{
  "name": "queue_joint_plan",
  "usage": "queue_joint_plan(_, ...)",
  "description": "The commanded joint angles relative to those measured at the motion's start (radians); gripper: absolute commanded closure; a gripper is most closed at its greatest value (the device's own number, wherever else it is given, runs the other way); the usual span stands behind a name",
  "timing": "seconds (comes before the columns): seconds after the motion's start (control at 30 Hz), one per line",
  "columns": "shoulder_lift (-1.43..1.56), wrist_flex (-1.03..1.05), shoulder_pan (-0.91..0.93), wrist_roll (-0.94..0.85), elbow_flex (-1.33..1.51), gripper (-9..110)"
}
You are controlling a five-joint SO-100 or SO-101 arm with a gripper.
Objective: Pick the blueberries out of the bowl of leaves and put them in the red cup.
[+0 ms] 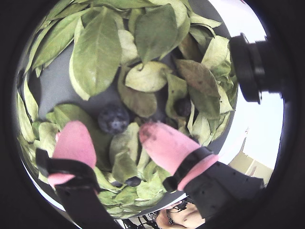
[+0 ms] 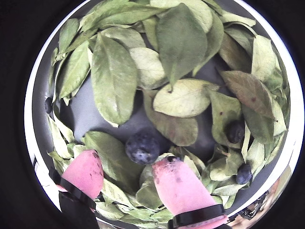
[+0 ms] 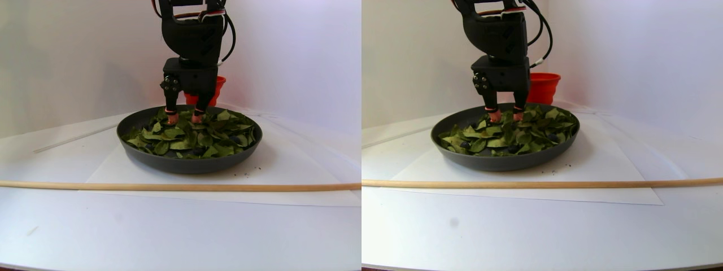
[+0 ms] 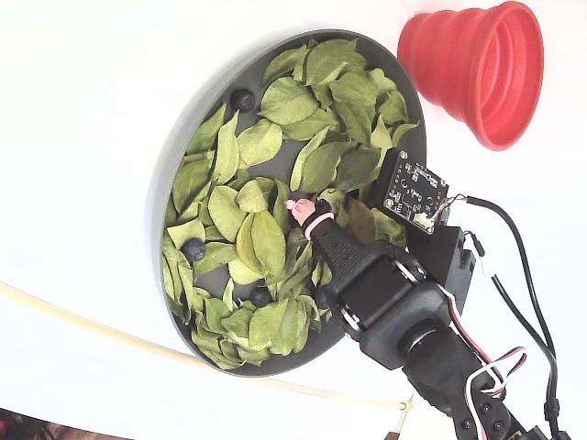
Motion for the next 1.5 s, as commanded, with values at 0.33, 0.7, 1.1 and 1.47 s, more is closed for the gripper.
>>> queue_joint_plan(0.33,-0.008,-0.029,0.012,0.000,-0.058,81)
queue_joint_plan(0.7,-0.041,-0.051,0.026,-0.015,-0.071,81)
queue_joint_plan(1.1,-0.074,-0.080,0.021,-0.008,-0.049,81)
queue_joint_plan(1.47,-0.101,-0.097,0.020,0.008,-0.034,82)
